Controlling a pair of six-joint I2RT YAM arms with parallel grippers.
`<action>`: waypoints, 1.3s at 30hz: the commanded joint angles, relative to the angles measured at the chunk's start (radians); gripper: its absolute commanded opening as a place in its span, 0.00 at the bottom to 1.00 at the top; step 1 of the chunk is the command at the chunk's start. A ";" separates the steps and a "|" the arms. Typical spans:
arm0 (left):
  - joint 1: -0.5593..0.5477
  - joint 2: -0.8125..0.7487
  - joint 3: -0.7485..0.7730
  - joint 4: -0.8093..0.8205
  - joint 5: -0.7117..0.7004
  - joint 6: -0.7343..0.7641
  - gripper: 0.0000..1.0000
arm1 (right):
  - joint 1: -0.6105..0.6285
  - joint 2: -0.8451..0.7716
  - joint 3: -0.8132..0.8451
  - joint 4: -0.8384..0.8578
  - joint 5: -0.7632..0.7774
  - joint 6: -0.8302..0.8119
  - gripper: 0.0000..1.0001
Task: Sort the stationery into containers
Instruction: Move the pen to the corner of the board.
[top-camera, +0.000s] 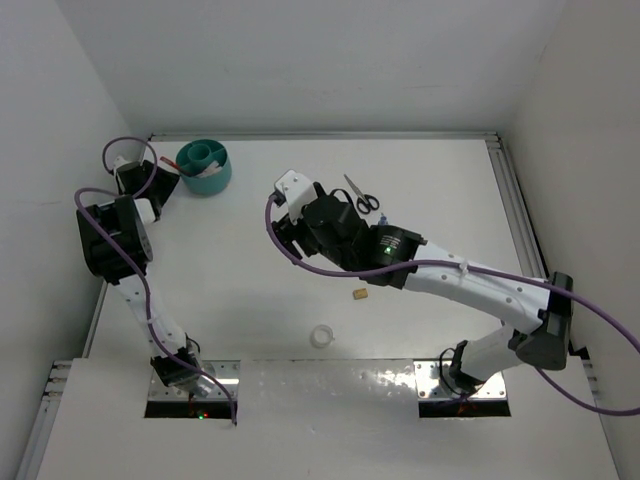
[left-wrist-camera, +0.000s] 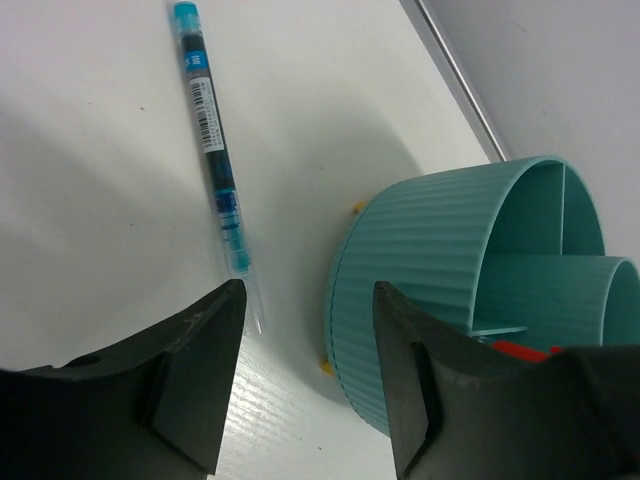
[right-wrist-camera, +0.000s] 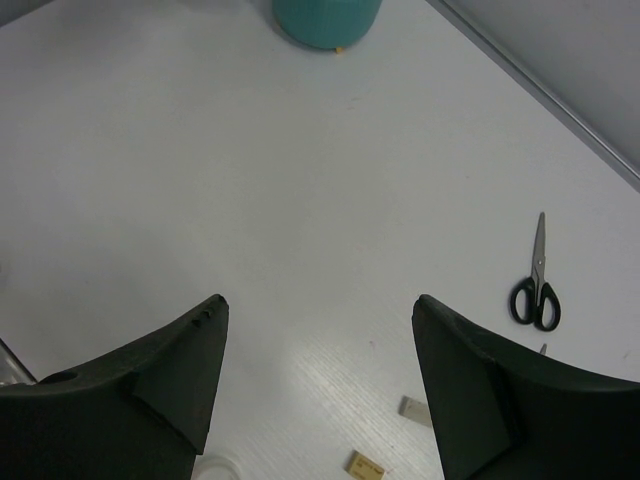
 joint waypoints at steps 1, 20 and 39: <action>0.014 -0.083 0.015 0.002 0.016 0.007 0.52 | 0.019 -0.041 -0.010 0.049 0.038 -0.014 0.73; 0.113 -0.235 0.162 -0.260 0.111 0.248 0.65 | 0.036 -0.163 -0.165 0.175 0.051 -0.060 0.73; 0.176 0.353 0.840 -0.243 0.740 0.075 0.60 | 0.012 -0.260 -0.397 0.301 0.053 -0.037 0.76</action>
